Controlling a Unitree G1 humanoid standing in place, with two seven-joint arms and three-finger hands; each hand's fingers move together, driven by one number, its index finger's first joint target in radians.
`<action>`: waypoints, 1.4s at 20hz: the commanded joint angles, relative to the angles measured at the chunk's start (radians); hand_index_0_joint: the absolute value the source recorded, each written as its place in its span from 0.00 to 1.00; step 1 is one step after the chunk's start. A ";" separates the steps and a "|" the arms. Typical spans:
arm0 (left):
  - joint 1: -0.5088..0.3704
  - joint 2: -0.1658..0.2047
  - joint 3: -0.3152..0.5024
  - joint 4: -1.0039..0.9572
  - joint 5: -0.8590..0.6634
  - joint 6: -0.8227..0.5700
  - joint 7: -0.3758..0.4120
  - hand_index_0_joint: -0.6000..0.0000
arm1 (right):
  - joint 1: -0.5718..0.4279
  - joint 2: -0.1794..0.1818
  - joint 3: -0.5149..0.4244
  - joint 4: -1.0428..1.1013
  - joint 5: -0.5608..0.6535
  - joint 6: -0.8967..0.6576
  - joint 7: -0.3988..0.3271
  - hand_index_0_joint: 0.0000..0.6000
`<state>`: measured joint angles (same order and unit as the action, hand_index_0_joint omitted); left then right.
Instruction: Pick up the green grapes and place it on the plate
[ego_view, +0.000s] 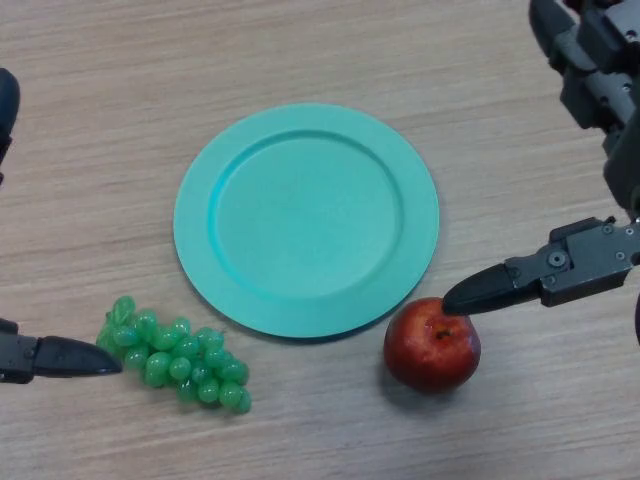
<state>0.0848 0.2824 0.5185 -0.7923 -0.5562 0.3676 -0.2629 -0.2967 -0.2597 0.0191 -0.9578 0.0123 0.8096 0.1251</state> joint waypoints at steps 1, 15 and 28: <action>-0.018 0.038 0.082 -0.035 -0.006 -0.157 -0.018 1.00 | -0.043 -0.006 -0.030 -0.056 -0.009 -0.085 -0.007 0.00; 0.043 0.007 0.010 0.290 0.615 -0.695 -0.169 1.00 | -0.045 -0.022 -0.075 -0.035 0.061 -0.093 -0.009 0.00; 0.060 0.165 0.010 0.731 1.615 -1.343 0.322 1.00 | -0.075 -0.030 -0.072 -0.033 0.077 -0.072 -0.020 0.00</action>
<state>0.1474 0.3966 0.4705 -0.0241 1.1176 -0.9624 -0.0369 -0.3291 -0.2690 -0.0042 -0.9457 0.0837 0.8312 0.1248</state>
